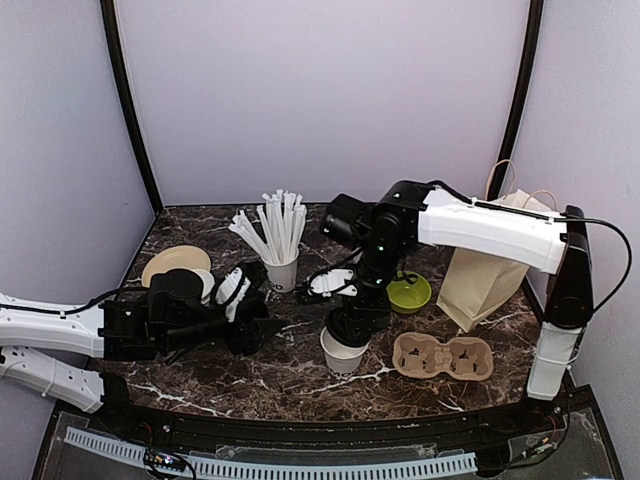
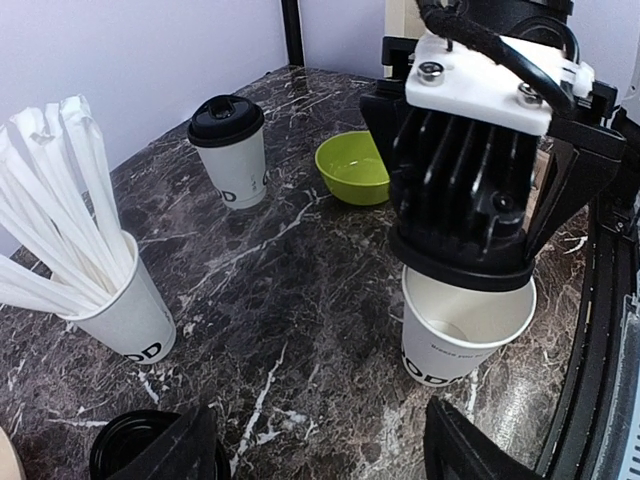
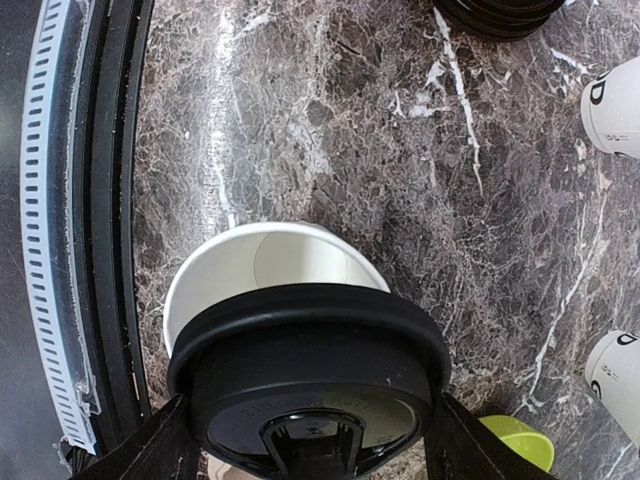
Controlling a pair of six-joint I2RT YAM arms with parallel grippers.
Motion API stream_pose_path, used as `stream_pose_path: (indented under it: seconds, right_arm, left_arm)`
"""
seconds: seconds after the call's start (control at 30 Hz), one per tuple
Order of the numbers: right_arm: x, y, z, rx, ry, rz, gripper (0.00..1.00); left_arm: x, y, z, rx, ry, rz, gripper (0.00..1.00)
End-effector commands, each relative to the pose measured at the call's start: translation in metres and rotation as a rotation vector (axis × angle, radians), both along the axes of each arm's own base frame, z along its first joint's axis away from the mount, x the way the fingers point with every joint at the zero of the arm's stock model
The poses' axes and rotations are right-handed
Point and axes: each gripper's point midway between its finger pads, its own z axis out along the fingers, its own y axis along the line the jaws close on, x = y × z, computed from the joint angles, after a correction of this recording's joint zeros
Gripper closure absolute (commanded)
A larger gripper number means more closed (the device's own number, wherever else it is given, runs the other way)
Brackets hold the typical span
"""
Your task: Pack the takeout coffee
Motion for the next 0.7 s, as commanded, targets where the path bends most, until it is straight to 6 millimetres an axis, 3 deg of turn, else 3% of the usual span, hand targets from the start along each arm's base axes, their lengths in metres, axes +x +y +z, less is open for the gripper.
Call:
stream_pose_path:
  seconds: [0.0,0.3,0.47,0.67]
  right_arm:
    - [-0.006,0.004,-0.004,-0.031,-0.003,0.03,0.24]
    - [-0.012,0.011,-0.01,-0.049,-0.008,0.049,0.18]
    - [-0.012,0.012,0.006,-0.012,-0.024,0.05,0.12]
    - [-0.015,0.001,0.032,0.051,-0.043,0.043,0.09]
  left_arm:
    - [0.004,0.009,0.004,-0.019,-0.021,0.042,0.26]
    - [0.007,0.016,0.003,-0.023,-0.029,0.076,0.26]
    - [0.009,0.013,0.001,-0.039,-0.006,0.082,0.25]
    - [0.015,-0.005,0.0,-0.032,0.088,0.101,0.22]
